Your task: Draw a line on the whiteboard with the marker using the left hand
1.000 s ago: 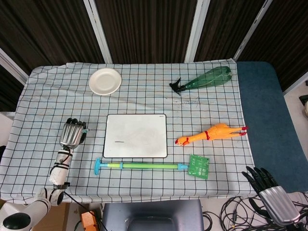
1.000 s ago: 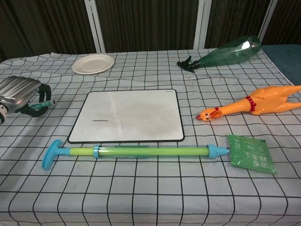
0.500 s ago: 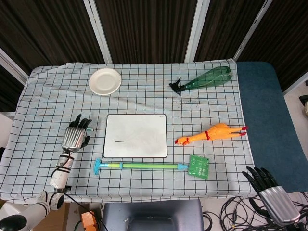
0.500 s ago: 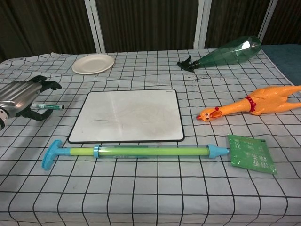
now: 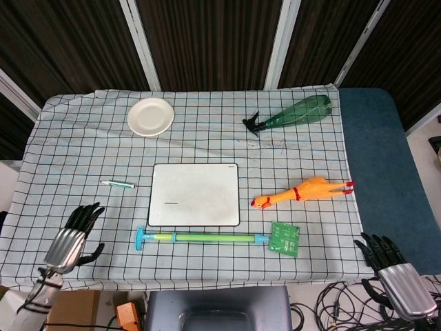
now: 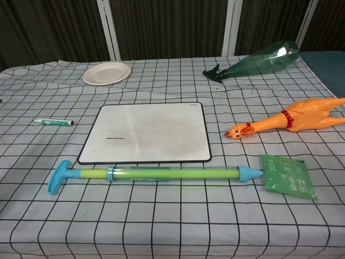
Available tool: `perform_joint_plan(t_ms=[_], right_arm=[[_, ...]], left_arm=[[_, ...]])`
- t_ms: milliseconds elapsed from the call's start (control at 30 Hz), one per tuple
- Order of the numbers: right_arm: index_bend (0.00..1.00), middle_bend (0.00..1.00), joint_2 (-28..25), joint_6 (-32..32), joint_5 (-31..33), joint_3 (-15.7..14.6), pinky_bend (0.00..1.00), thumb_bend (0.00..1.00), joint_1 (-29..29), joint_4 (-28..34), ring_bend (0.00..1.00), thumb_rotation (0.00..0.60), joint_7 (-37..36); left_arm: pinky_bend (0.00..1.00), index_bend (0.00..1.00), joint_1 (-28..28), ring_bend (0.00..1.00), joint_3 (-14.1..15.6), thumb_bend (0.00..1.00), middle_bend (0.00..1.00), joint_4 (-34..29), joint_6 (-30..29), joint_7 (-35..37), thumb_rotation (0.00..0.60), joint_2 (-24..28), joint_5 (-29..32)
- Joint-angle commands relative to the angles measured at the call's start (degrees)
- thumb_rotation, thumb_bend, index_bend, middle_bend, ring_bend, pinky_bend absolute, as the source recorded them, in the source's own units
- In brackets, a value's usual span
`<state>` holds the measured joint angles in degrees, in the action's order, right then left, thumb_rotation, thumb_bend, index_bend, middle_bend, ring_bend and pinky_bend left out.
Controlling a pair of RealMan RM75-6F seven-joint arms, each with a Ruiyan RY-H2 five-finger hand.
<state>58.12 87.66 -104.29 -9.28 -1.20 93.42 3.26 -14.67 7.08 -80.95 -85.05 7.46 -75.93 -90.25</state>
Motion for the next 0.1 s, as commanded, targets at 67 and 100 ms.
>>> perform_joint_plan(t_ms=[67, 100], right_arm=[[0.0, 0.0, 0.4, -0.25, -0.31, -0.04, 0.07, 0.33, -0.06, 0.08, 0.0, 0.6, 0.97], [0.0, 0.0, 0.46, -0.37, -0.3, -0.08, 0.07, 0.33, -0.09, 0.09, 0.0, 0.6, 1.19]], left_arm=[[0.0, 0.0, 11.31, 0.0, 4.08, 0.36, 0.0, 3.36, -12.73, -1.89, 0.6, -0.18, -5.17], [0.0, 0.0, 11.49, 0.0, 4.04, 0.36, 0.0, 3.33, -12.99, -1.73, 0.6, -0.06, -5.69]])
